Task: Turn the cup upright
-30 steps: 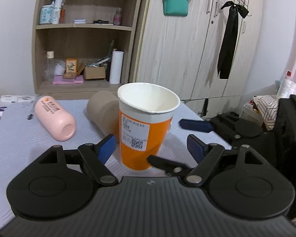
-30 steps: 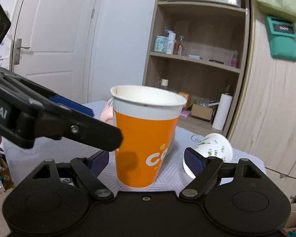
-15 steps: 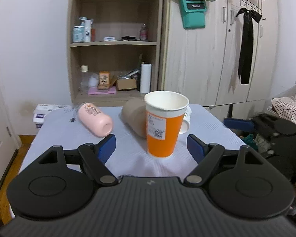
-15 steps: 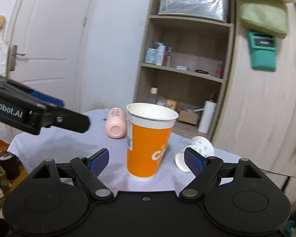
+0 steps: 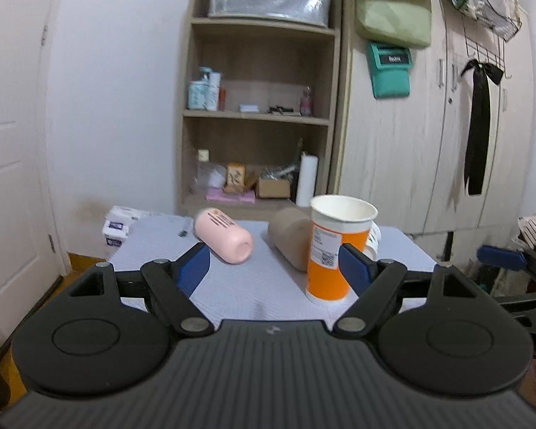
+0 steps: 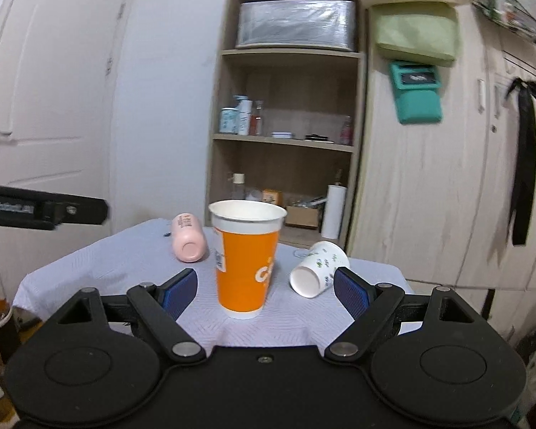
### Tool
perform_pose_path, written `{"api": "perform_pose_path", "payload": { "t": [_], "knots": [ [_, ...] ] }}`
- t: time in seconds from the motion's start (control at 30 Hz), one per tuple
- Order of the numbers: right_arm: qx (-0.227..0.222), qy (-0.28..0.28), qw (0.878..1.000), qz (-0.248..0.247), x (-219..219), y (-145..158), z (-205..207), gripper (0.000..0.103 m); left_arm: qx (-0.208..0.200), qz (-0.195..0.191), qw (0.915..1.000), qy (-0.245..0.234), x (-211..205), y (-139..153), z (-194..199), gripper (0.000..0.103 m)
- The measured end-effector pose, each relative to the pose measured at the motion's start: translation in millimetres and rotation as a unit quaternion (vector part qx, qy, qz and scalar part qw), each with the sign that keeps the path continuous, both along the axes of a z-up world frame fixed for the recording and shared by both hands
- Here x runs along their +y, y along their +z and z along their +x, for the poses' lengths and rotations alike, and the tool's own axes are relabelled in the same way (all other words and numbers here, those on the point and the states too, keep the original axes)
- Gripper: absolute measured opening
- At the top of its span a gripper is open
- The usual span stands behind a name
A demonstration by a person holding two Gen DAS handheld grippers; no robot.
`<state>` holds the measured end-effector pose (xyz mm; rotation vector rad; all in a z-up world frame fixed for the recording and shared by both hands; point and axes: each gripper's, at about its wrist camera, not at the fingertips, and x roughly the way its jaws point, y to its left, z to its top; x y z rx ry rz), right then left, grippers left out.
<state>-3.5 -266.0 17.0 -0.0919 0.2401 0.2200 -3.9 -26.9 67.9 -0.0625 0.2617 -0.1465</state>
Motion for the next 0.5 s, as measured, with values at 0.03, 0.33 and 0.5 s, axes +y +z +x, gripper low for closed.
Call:
{"api": "perform_pose_path", "payload": {
  "t": [0.03, 0.33, 0.5],
  "knots": [
    [-0.001, -0.007, 1.000, 0.004, -1.3, -1.9, -0.2, 0.087, 0.000, -0.005, 1.0000, 0.004, 2.3, -1.7, -0.7, 0.079],
    [-0.052, -0.020, 0.998, -0.008, 1.5, -11.5, -14.7, 0.087, -0.014, -0.007, 0.9997, 0.018, 9.0, -17.5, -3.4, 0.087],
    [-0.057, -0.022, 0.998, -0.022, 6.5, -19.8, -16.1, 0.100, 0.002, 0.000, 0.9998, 0.018, 5.4, -27.9, 1.0, 0.090]
  ]
}}
